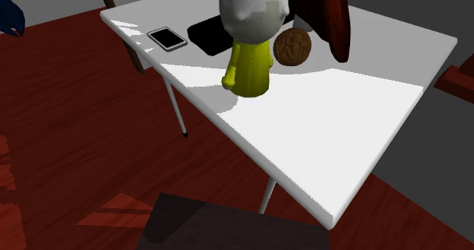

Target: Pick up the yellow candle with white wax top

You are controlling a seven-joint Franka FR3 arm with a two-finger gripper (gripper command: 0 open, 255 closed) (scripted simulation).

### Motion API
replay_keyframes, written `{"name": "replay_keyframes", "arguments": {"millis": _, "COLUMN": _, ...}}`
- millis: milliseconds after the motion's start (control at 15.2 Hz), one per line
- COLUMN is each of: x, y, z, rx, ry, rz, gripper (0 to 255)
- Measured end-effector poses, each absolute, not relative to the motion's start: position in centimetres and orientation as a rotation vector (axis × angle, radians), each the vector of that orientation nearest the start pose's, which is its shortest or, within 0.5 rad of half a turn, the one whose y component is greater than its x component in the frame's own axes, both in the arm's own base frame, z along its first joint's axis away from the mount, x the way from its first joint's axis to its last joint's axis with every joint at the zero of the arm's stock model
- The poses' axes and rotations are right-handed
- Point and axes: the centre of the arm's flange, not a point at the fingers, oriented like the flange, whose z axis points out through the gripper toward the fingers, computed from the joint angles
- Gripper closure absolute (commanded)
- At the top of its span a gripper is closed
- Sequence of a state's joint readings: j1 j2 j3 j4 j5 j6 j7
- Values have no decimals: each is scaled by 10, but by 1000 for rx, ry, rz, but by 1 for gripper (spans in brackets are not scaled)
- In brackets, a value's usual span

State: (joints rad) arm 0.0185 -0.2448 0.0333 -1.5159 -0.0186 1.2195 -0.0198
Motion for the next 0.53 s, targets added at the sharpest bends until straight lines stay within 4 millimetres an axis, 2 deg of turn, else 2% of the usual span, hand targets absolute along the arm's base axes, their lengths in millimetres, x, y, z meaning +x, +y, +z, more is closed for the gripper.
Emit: {"name": "replay_keyframes", "arguments": {"millis": 528, "x": 428, "y": 22, "z": 780, "rx": -3165, "ry": -102, "rz": 81, "gripper": 255}}
